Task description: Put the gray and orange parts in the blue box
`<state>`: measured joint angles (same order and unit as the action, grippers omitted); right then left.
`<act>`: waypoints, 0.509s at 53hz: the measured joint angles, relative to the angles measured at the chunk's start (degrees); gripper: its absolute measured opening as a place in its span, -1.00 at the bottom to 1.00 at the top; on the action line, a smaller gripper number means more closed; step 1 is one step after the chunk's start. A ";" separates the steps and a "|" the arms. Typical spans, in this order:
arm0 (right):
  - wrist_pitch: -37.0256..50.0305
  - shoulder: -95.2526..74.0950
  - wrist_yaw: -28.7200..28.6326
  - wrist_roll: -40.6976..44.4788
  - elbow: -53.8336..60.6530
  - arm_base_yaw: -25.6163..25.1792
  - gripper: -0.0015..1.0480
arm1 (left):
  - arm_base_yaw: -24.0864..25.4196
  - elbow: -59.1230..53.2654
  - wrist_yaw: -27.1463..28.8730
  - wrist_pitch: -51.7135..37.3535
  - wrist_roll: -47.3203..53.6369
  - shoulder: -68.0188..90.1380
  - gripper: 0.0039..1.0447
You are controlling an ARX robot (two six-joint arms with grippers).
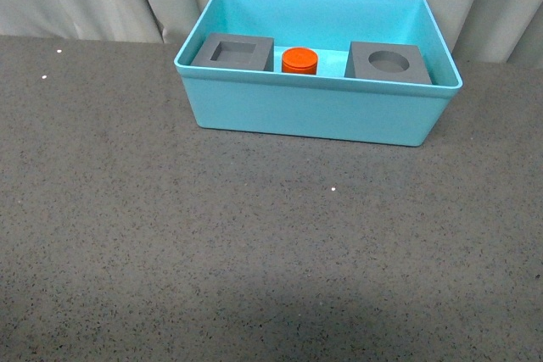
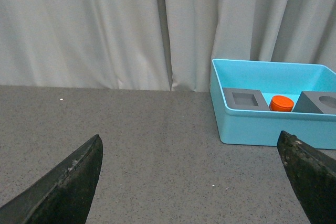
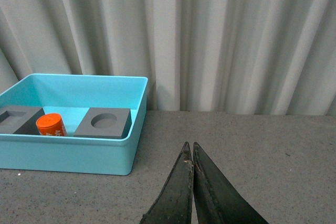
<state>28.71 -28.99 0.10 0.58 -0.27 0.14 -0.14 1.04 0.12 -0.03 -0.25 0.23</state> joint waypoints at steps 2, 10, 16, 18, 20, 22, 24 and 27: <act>-1.57 1.62 0.00 0.00 0.00 0.00 -0.99 | 0.00 0.00 0.00 0.00 0.00 0.00 0.88; -5.53 5.84 0.00 0.00 0.02 0.00 -0.99 | 0.00 0.00 0.00 0.00 0.00 0.00 0.88; -8.55 8.94 0.00 0.00 0.02 0.00 -0.99 | 0.00 0.00 0.00 0.00 0.00 0.00 0.88; -9.66 10.10 0.00 0.00 0.02 0.00 -0.99 | 0.00 0.00 -0.02 0.00 -0.02 0.00 0.88; -10.78 11.23 0.00 0.00 0.02 0.00 -0.99 | 0.00 0.00 0.00 0.00 0.00 0.00 0.88; -11.85 12.31 0.00 0.00 0.02 0.00 -0.99 | 0.00 0.00 0.00 0.00 0.00 0.00 0.88; -12.83 13.31 0.00 0.00 0.02 0.00 -0.99 | 0.00 0.00 0.00 0.00 0.00 0.00 0.88; -14.10 14.60 -0.02 0.00 0.02 0.00 -0.99 | 0.00 0.00 0.00 0.00 -0.02 0.00 0.88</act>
<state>14.61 -14.39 0.08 0.58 -0.25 0.14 -0.14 1.04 0.12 -0.03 -0.27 0.23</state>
